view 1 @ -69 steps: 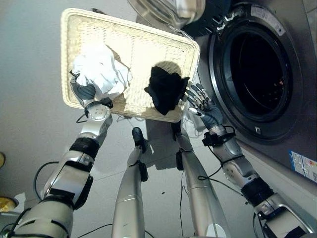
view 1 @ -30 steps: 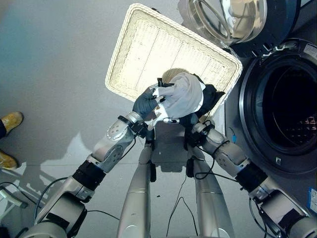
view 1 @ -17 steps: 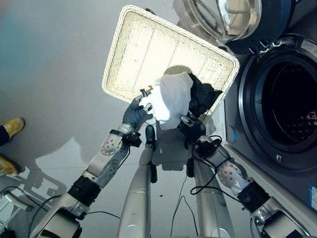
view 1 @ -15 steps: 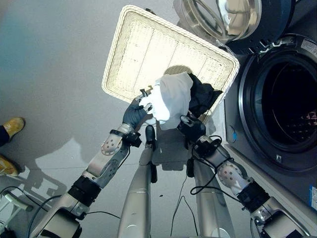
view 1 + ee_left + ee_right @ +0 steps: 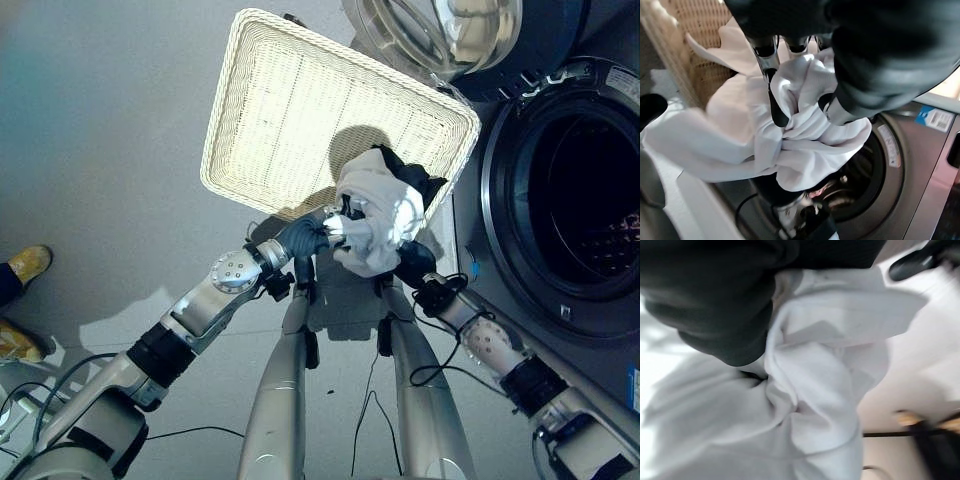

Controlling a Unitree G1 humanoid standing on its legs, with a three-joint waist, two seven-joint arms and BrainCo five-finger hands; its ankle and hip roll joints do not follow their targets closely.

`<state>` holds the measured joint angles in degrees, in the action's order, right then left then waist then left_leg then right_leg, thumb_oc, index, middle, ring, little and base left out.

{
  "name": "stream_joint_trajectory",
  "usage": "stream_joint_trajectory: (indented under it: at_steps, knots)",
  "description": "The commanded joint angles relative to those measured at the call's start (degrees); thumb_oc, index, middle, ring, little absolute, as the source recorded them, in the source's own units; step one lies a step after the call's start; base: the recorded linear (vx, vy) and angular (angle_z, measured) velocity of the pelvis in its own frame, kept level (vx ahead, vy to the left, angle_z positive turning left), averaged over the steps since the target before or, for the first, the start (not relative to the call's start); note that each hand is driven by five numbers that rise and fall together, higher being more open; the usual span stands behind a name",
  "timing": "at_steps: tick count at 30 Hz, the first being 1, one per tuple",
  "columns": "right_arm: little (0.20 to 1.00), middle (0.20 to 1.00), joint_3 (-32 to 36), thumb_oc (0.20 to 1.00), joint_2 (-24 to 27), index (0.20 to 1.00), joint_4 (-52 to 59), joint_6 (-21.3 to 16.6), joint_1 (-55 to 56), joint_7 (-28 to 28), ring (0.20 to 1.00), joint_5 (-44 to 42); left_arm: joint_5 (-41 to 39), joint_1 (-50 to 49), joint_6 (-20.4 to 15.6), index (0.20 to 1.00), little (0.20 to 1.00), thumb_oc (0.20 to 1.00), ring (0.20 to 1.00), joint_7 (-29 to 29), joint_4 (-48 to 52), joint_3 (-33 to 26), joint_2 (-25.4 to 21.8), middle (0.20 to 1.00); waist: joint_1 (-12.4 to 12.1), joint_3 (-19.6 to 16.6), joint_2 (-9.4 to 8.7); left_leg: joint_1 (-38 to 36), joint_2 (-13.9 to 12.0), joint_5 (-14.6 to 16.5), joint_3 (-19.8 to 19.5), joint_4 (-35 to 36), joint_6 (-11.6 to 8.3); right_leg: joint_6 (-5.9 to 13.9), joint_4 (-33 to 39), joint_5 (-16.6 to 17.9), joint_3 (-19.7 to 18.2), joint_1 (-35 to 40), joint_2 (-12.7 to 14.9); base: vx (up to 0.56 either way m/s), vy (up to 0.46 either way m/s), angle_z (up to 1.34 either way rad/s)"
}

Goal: Put the clothes into the washing machine.

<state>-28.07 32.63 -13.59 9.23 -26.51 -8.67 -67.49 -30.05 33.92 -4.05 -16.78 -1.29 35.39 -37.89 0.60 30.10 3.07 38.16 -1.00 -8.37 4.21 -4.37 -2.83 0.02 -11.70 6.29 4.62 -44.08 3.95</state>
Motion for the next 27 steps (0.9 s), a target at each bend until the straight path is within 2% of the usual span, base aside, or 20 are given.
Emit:
stream_joint_trajectory:
  at_steps: [1, 2, 3, 4, 5, 8, 10, 11, 12, 14, 16, 17, 18, 20, 22, 23, 24, 26, 27]
  knots:
    - [0.200, 0.200, -4.9, 0.200, -2.7, 0.200, 4.6, 7.9, -3.4, -6.9, 0.200, 0.8, -1.6, 0.2, -4.9, 0.200, 0.200, 0.200, 0.200, -5.2, 8.3, 4.8, 2.9, 0.200, 1.5, -0.3, 1.06, 1.2, 5.8, 2.9, 0.2, -3.3, 2.70, 4.33, 0.2, -1.1, 1.2, 1.9, -2.2, 0.01, -0.083, 0.05]
    - [0.209, 0.209, -5.1, 0.209, -2.3, 0.209, 3.9, 10.0, -3.7, -8.9, 0.209, -0.6, -1.9, 1.0, -4.5, 0.200, 0.200, 0.200, 0.200, -4.2, 8.4, 5.3, 3.1, 0.200, 1.4, -0.3, 0.86, 1.3, 5.9, 3.0, 0.0, -3.7, 2.67, 4.42, -0.1, -1.1, 1.2, 1.9, -2.1, 0.01, -0.058, 0.06]
    - [0.507, 0.507, -5.2, 0.507, -2.3, 0.507, 3.8, 10.3, -3.8, -9.3, 0.507, -0.6, -1.9, 1.1, -4.4, 0.200, 0.200, 0.200, 0.200, -4.0, 8.4, 5.3, 3.1, 0.200, 1.4, -0.3, 0.85, 1.3, 6.0, 3.0, -0.1, -3.7, 2.67, 4.44, -0.1, -1.0, 1.2, 1.9, -2.1, 0.00, -0.056, 0.10]
    - [0.887, 0.887, -5.3, 0.887, -2.2, 0.887, 3.5, 11.1, -4.0, -10.3, 0.887, -0.5, -1.9, 1.5, -4.0, 0.200, 0.200, 0.200, 0.200, -3.2, 8.5, 5.6, 3.2, 0.200, 1.4, -0.3, 0.75, 1.4, 6.0, 3.0, -0.2, -3.9, 2.67, 4.45, -0.2, -1.0, 1.3, 1.8, -2.0, 0.00, -0.029, 0.10]
    - [1.000, 1.000, -5.6, 1.000, -2.1, 1.000, 3.5, 11.3, -4.3, -10.7, 1.000, -0.9, -2.0, 1.8, -3.6, 0.200, 0.200, 0.200, 0.200, -2.8, 8.4, 5.6, 3.1, 0.200, 1.3, -0.3, 0.72, 1.5, 6.1, 3.1, -0.3, -4.1, 2.64, 4.48, -0.3, -1.0, 1.3, 1.7, -2.0, 0.00, -0.034, 0.09]
    - [1.000, 1.000, -6.2, 1.000, -1.6, 1.000, 4.5, 10.7, -4.5, -11.9, 1.000, -2.3, -2.1, 2.1, -2.9, 0.200, 0.200, 0.200, 0.200, -1.4, 8.6, 5.8, 2.9, 0.200, 1.3, -0.3, 0.65, 1.7, 6.2, 3.1, -0.5, -4.2, 2.67, 4.49, -0.2, -1.0, 1.2, 1.6, -2.0, 0.00, -0.016, 0.03]
    - [1.000, 1.000, -6.9, 1.000, -1.4, 1.000, 6.6, 8.1, -4.1, -14.4, 1.000, -6.4, -3.4, 1.9, -1.6, 0.200, 0.200, 0.200, 0.200, 0.2, 9.0, 5.8, 2.1, 0.200, 1.3, -0.3, 0.73, 1.9, 6.3, 3.2, -0.7, -4.4, 2.71, 4.45, -0.4, -1.1, 1.0, 1.5, -2.1, 0.00, -0.015, 0.02]
    - [0.802, 0.802, -7.0, 0.802, -1.6, 0.802, 7.0, 7.5, -3.8, -15.0, 0.802, -7.7, -3.5, 1.7, -1.3, 0.200, 0.200, 0.200, 0.200, 0.6, 9.1, 5.7, 2.1, 0.200, 1.3, -0.3, 0.77, 2.0, 6.3, 3.2, -0.8, -4.4, 2.71, 4.44, -0.4, -1.1, 1.0, 1.4, -2.1, 0.00, 0.000, 0.00]
    - [0.200, 0.200, -6.8, 0.200, -2.2, 0.200, 8.1, 5.2, -3.4, -16.1, 0.200, -9.9, -3.6, 1.0, -1.0, 0.200, 0.200, 0.200, 0.200, 1.8, 9.1, 5.6, 2.3, 0.200, 1.3, -0.3, 0.91, 2.2, 6.3, 3.2, -0.8, -4.5, 2.74, 4.44, -0.4, -1.2, 1.0, 1.3, -2.1, 0.00, 0.000, 0.00]
    - [0.200, 0.200, -6.7, 0.200, -2.8, 0.200, 8.7, 3.7, -3.1, -16.9, 0.200, -11.3, -3.7, 0.5, -1.1, 0.200, 0.200, 0.200, 0.200, 3.0, 8.9, 5.4, 2.3, 0.200, 1.3, -0.3, 1.00, 2.4, 6.3, 3.2, -0.8, -4.5, 2.71, 4.44, -0.5, -1.3, 0.9, 1.2, -2.2, 0.00, 0.000, 0.00]
    - [0.200, 0.200, -6.4, 0.200, -3.9, 0.200, 9.5, 1.4, -2.5, -18.1, 0.200, -15.0, -2.6, -0.3, -0.8, 0.200, 0.200, 0.200, 0.200, 6.5, 8.3, 4.9, 2.6, 0.200, 1.3, -0.3, 1.11, 2.6, 6.3, 3.1, -0.8, -4.5, 2.71, 4.47, -0.5, -1.3, 0.9, 1.0, -2.3, 0.00, 0.000, 0.00]
    - [0.200, 0.200, -6.1, 0.200, -5.0, 0.200, 10.1, -0.2, -2.0, -18.4, 0.200, -16.8, 0.2, -1.1, -0.7, 0.485, 0.485, 0.485, 0.485, 10.0, 7.7, 4.5, 3.1, 0.485, 1.2, -0.3, 1.24, 2.8, 6.3, 3.1, -0.7, -4.5, 2.67, 4.45, -0.5, -1.4, 0.9, 0.8, -2.3, 0.01, -0.034, 0.00]
    - [0.200, 0.200, -5.8, 0.200, -5.9, 0.200, 10.5, -1.6, -1.6, -19.0, 0.200, -19.1, 3.6, -1.5, -0.4, 1.000, 1.000, 1.000, 1.000, 13.8, 6.7, 4.1, 3.2, 1.000, 1.2, -0.3, 1.32, 2.8, 6.2, 3.0, -0.6, -4.5, 2.67, 4.48, -0.5, -1.4, 1.0, 0.8, -2.3, 0.01, -0.034, 0.00]
    - [0.200, 0.200, -5.1, 0.200, -6.9, 0.200, 10.7, -3.6, -1.1, -19.7, 0.200, -22.0, 8.6, -1.7, -0.9, 1.000, 1.000, 1.000, 1.000, 18.4, 5.2, 3.6, 2.9, 1.000, 1.2, -0.3, 1.42, 2.8, 6.1, 2.9, -0.5, -4.2, 2.64, 4.54, -0.5, -1.5, 1.1, 0.8, -2.3, 0.01, -0.047, 0.00]
    - [0.200, 0.200, -2.6, 0.200, -8.7, 0.200, 11.5, -10.4, 0.1, -20.5, 0.200, -29.8, 16.6, -2.4, 0.1, 1.000, 1.000, 1.000, 1.000, 26.5, 3.4, 1.6, 1.6, 1.000, 1.3, -0.3, 1.55, 2.9, 6.0, 2.7, -0.1, -4.0, 2.50, 4.58, 0.0, -1.5, 1.4, 1.0, -2.3, 0.01, -0.065, -0.01]
    - [0.200, 0.200, -2.1, 0.200, -9.0, 0.200, 11.5, -12.3, 0.3, -20.5, 0.200, -30.9, 17.5, -2.6, 0.3, 1.000, 1.000, 1.000, 1.000, 27.5, 3.1, 1.2, 1.5, 1.000, 1.3, -0.3, 1.58, 2.8, 6.0, 2.7, 0.0, -4.0, 2.48, 4.61, 0.0, -1.5, 1.4, 1.0, -2.3, 0.01, -0.039, -0.01]
    - [0.200, 0.200, -0.3, 0.200, -10.0, 0.200, 11.2, -19.3, 1.2, -20.4, 0.200, -33.1, 18.7, -3.5, 1.0, 1.000, 1.000, 1.000, 1.000, 28.7, 2.2, -0.5, 1.1, 1.000, 1.4, -0.3, 1.69, 2.7, 5.8, 2.8, 0.4, -3.8, 2.39, 4.71, 0.4, -1.5, 1.7, 1.2, -2.2, 0.00, 0.000, 0.00]
    - [0.200, 0.200, 1.3, 0.200, -10.4, 0.200, 11.2, -22.8, 2.2, -19.8, 0.200, -34.0, 19.2, -4.6, 1.8, 1.000, 1.000, 1.000, 1.000, 30.2, 2.1, -1.8, 0.7, 1.000, 1.5, -0.3, 1.78, 2.4, 5.8, 2.8, 0.6, -3.6, 2.28, 4.76, 0.7, -1.5, 1.8, 1.5, -2.1, 0.00, 0.000, 0.00]
    - [0.200, 0.200, 2.8, 0.200, -11.0, 0.200, 11.2, -27.1, 3.0, -19.3, 0.200, -33.4, 19.7, -5.8, 2.4, 1.000, 1.000, 1.000, 1.000, 31.5, 1.9, -3.1, 0.6, 1.000, 1.7, -0.3, 1.93, 2.3, 5.7, 2.8, 0.9, -3.4, 2.19, 4.72, 1.0, -1.4, 1.8, 1.6, -2.1, 0.01, -0.003, -0.04]
